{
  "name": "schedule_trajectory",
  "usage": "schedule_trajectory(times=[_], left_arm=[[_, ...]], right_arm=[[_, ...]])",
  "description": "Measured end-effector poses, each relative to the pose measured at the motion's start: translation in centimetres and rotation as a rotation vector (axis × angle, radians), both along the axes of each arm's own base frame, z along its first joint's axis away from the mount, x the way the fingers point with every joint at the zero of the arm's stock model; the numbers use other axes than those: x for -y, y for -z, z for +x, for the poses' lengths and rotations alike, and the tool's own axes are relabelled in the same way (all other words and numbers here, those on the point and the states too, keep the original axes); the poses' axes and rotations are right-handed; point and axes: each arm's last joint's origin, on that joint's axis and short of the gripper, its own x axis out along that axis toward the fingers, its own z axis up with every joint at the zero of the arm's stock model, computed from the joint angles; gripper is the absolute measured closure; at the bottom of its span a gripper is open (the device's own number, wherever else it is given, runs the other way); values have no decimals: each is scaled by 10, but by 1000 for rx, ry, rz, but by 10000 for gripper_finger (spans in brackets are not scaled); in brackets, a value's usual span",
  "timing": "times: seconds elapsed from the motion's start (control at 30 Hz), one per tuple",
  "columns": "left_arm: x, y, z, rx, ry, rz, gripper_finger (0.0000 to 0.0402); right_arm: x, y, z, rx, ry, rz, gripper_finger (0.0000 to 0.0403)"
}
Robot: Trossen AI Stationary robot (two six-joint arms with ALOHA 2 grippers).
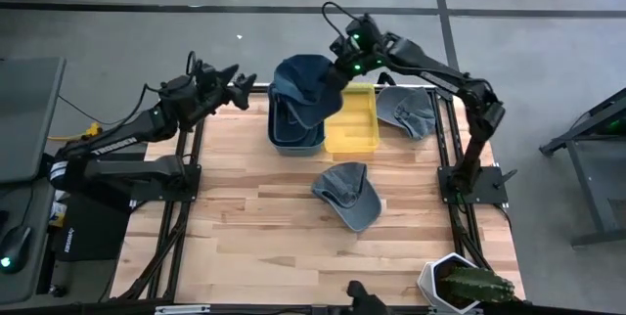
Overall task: Pick & Place hat
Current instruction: Put the black cap into the blue bin
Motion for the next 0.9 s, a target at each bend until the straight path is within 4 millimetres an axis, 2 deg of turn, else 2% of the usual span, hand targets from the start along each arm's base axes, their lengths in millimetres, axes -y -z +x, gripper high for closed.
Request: schedule_trajectory(times=[0.13,0.27,0.57,0.73,0.9], left_arm=[[-8,2,-3,-29,126,4,60],[-17,5,-9,-67,154,0,60],[-36,5,-24,-90,176,21,60],[-44,5,-32,-68,208,-5,60],[-48,8,-37,-76,225,-34,60]], right_arm=[[10,16,21,59,44,70,395],[13,29,43,130,83,140,395],[18,87,82,82,198,285,395],[21,115,85,-25,296,340,395],[20,127,77,-176,408,317,395]])
